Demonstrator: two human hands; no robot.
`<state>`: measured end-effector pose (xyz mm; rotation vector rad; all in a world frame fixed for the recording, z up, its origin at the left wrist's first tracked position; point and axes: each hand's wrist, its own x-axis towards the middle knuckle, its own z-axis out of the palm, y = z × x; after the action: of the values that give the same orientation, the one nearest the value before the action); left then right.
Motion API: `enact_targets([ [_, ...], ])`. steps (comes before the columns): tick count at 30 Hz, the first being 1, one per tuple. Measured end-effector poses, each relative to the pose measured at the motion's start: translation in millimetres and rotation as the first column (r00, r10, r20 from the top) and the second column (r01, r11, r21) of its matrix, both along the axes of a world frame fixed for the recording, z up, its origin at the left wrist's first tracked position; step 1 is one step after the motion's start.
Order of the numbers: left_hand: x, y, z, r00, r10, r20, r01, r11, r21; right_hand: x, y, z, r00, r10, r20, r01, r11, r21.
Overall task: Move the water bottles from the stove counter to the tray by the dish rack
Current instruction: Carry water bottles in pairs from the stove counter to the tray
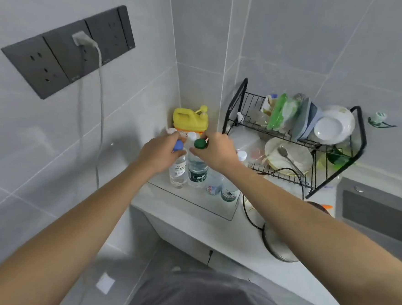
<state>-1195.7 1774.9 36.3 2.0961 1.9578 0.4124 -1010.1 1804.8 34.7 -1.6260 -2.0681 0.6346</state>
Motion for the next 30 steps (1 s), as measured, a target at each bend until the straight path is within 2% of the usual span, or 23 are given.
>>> enact_targets([
  [5, -10.9, 31.5, -31.6, 0.997, -0.058, -0.043, 0.054, 0.995, -0.079, -17.3, 11.1, -24.1, 0.991, -0.039, 0.132, 0.045, 0.998, -0.045],
  [12, -14.0, 54.6, -64.8, 0.989, -0.148, -0.028, 0.141, 0.976, -0.166, -20.4, 22.0, -48.7, 0.912, -0.052, 0.406, 0.047, 0.999, 0.023],
  [21, -19.2, 82.7, -73.3, 0.984, -0.173, -0.031, 0.164, 0.966, -0.198, -26.4, 41.1, -62.4, 0.834, -0.050, 0.550, 0.010, 0.997, 0.076],
  [30, -26.2, 101.1, -83.5, 0.950, -0.312, -0.018, 0.302, 0.931, -0.207, -35.7, 41.8, -74.7, 0.795, -0.097, 0.599, 0.036, 0.993, 0.113],
])
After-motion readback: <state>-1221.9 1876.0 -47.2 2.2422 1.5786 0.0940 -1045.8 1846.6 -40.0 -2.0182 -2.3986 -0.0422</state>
